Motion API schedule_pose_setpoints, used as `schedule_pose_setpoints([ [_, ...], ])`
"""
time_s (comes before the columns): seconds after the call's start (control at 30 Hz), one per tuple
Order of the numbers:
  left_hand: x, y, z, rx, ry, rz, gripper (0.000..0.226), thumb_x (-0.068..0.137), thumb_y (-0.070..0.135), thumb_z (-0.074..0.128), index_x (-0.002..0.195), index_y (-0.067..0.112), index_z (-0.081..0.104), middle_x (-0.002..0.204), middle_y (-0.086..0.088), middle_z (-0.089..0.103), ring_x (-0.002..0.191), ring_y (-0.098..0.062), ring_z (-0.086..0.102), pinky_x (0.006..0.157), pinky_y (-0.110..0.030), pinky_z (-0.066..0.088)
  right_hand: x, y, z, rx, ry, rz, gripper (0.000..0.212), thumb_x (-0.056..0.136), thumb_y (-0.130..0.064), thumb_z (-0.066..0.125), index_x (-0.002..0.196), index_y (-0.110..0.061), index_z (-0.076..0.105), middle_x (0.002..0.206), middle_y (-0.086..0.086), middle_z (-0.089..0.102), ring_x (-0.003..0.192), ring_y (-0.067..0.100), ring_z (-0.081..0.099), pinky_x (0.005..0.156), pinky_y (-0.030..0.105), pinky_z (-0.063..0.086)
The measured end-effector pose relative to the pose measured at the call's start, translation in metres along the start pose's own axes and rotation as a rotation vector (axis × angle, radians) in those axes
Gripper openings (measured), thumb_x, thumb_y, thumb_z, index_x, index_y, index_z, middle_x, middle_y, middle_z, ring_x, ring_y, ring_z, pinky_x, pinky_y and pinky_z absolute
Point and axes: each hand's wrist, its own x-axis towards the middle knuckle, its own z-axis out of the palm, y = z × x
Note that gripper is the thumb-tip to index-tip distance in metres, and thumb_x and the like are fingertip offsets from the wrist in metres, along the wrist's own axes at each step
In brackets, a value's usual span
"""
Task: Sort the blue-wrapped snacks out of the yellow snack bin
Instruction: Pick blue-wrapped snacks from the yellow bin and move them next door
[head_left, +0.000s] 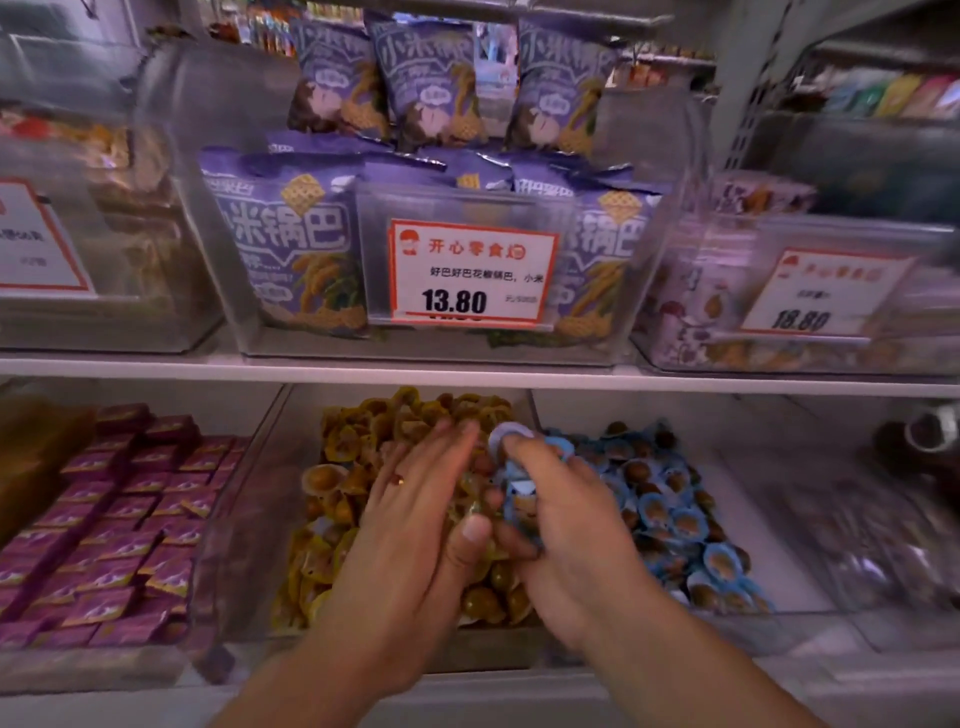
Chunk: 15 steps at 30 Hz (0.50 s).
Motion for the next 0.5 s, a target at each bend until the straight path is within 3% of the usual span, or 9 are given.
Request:
schedule_pose_setpoints([
  [0.03, 0.001, -0.003, -0.001, 0.002, 0.017, -0.028, 0.052, 0.103, 0.051, 0.030, 0.150, 0.028, 0.035, 0.153, 0.015, 0.037, 0.144, -0.008, 0.031, 0.115, -0.040, 0.029, 0.001, -0.009, -0.008, -0.036, 0.016, -0.052, 0.010, 0.091, -0.021, 0.064, 0.090, -0.012, 0.069, 0.077, 0.007, 0.067, 0.053, 0.013, 0.057, 0.034, 0.021, 0.031],
  [0.1, 0.005, -0.012, -0.005, 0.017, 0.010, -0.113, 0.040, 0.101, 0.044, 0.039, 0.136, 0.028, 0.053, 0.137, 0.014, 0.053, 0.129, -0.006, 0.049, 0.105, -0.042, 0.043, 0.008, -0.027, -0.031, -0.177, 0.083, -0.224, 0.014, 0.087, -0.026, 0.065, 0.083, -0.013, 0.067, 0.076, 0.008, 0.070, 0.052, 0.013, 0.057, 0.036, 0.023, 0.032],
  [0.13, 0.006, -0.018, -0.007, 0.011, -0.025, -0.159, 0.035, 0.100, 0.043, 0.043, 0.128, 0.029, 0.060, 0.129, 0.015, 0.058, 0.122, -0.005, 0.054, 0.100, -0.040, 0.047, 0.014, -0.036, -0.048, -0.355, 0.137, -0.345, 0.015, 0.085, -0.029, 0.065, 0.082, -0.015, 0.067, 0.074, 0.006, 0.071, 0.054, 0.012, 0.060, 0.040, 0.024, 0.037],
  [0.2, 0.006, -0.029, -0.008, 0.018, -0.143, -0.208, 0.029, 0.099, 0.042, 0.050, 0.122, 0.032, 0.064, 0.124, 0.019, 0.059, 0.118, -0.001, 0.055, 0.099, -0.032, 0.047, 0.026, -0.047, -0.082, -0.862, 0.219, -0.515, 0.010, 0.087, -0.029, 0.065, 0.086, -0.019, 0.068, 0.074, -0.002, 0.069, 0.066, 0.001, 0.061, 0.055, 0.014, 0.043],
  [0.27, 0.005, -0.031, -0.004, 0.073, -0.275, -0.172, 0.034, 0.096, 0.046, 0.054, 0.126, 0.034, 0.062, 0.132, 0.020, 0.054, 0.126, 0.001, 0.048, 0.106, -0.028, 0.042, 0.037, -0.047, -0.109, -1.217, 0.190, -0.426, 0.016, 0.091, -0.030, 0.065, 0.105, -0.027, 0.071, 0.093, -0.011, 0.069, 0.086, -0.002, 0.061, 0.070, 0.011, 0.042],
  [0.33, 0.006, -0.024, 0.007, 0.135, -0.388, -0.124, 0.051, 0.088, 0.065, 0.052, 0.132, 0.039, 0.055, 0.144, 0.021, 0.042, 0.138, -0.001, 0.035, 0.115, -0.032, 0.033, 0.040, -0.037, -0.124, -1.262, 0.182, -0.343, 0.024, 0.092, -0.035, 0.064, 0.113, -0.026, 0.071, 0.106, -0.006, 0.070, 0.101, 0.009, 0.063, 0.076, 0.017, 0.043],
  [0.37, 0.007, -0.019, 0.015, 0.179, -0.437, -0.110, 0.061, 0.083, 0.074, 0.048, 0.136, 0.043, 0.050, 0.150, 0.021, 0.033, 0.143, -0.003, 0.026, 0.118, -0.036, 0.027, 0.040, -0.032, -0.125, -1.246, 0.197, -0.385, 0.027, 0.093, -0.038, 0.062, 0.115, -0.025, 0.070, 0.108, -0.005, 0.070, 0.103, 0.010, 0.063, 0.075, 0.016, 0.043],
  [0.5, 0.019, -0.013, 0.040, 0.281, -0.646, -0.161, 0.073, 0.076, 0.078, 0.052, 0.140, 0.046, 0.037, 0.157, 0.026, -0.006, 0.149, -0.009, -0.005, 0.122, -0.051, 0.010, 0.030, -0.008, -0.101, -1.138, 0.111, -0.517, 0.044, 0.088, -0.060, 0.048, 0.124, -0.038, 0.061, 0.113, -0.019, 0.059, 0.097, -0.010, 0.054, 0.077, 0.004, 0.038],
])
